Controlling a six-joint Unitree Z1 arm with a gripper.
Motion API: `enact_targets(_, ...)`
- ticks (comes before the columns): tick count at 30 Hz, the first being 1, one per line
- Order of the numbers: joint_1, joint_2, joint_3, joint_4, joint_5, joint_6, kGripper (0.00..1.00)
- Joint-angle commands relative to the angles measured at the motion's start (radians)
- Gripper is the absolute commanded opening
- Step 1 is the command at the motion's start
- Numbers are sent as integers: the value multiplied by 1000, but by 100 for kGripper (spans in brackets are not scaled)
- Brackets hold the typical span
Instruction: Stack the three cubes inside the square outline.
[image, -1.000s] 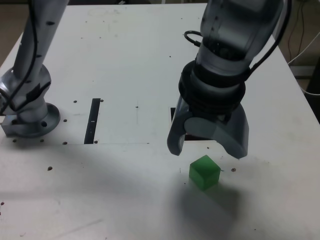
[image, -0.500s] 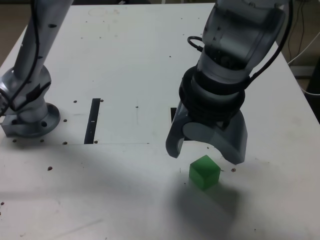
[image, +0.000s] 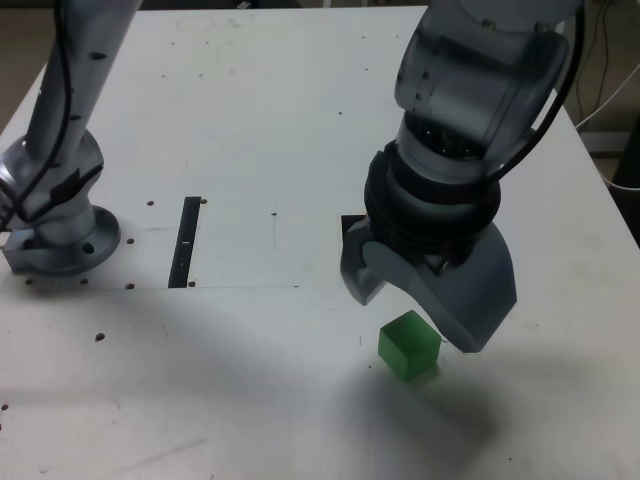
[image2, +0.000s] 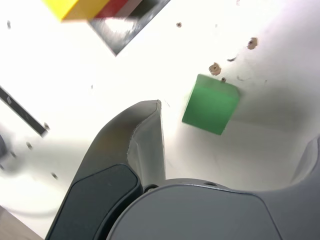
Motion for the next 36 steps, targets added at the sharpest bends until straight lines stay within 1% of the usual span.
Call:
enact_targets(1,-5,-1,0,-2,17,40,100)
enact_targets(7,-8,-6,28,-17,49,103,100)
enact_targets(20,-9,-4,47,-25,72,134,100)
enact_targets(30,-10,32,55,-36,74,142,99)
enact_targets(36,-10,60,81,-81,62,144,99)
